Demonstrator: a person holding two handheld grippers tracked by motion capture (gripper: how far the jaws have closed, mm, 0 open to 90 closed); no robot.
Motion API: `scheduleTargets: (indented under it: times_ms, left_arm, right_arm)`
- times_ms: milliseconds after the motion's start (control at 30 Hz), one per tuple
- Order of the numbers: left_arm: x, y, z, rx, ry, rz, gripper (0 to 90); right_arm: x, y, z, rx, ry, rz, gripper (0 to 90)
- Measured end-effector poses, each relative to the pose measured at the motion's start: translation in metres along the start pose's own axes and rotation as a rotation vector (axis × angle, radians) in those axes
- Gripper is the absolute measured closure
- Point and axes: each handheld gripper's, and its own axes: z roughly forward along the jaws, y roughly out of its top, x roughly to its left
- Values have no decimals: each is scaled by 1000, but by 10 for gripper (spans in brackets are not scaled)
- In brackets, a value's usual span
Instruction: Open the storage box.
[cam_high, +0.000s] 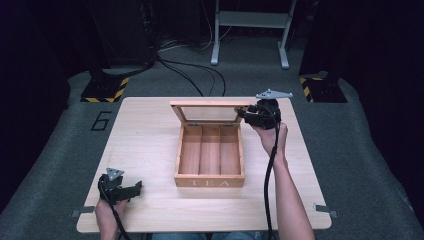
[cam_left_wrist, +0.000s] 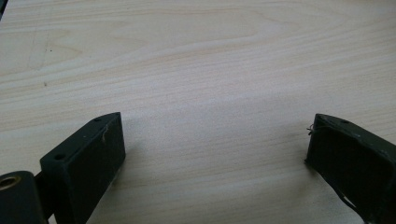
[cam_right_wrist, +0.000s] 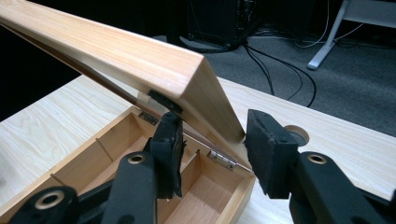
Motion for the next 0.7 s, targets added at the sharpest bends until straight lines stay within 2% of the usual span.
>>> scheduleTargets:
  times_ms: [700]
  left_arm:
    - [0, 0, 0, 0, 0, -1, 42]
  right_arm:
    - [2, -4, -1, -11, -9, -15, 568]
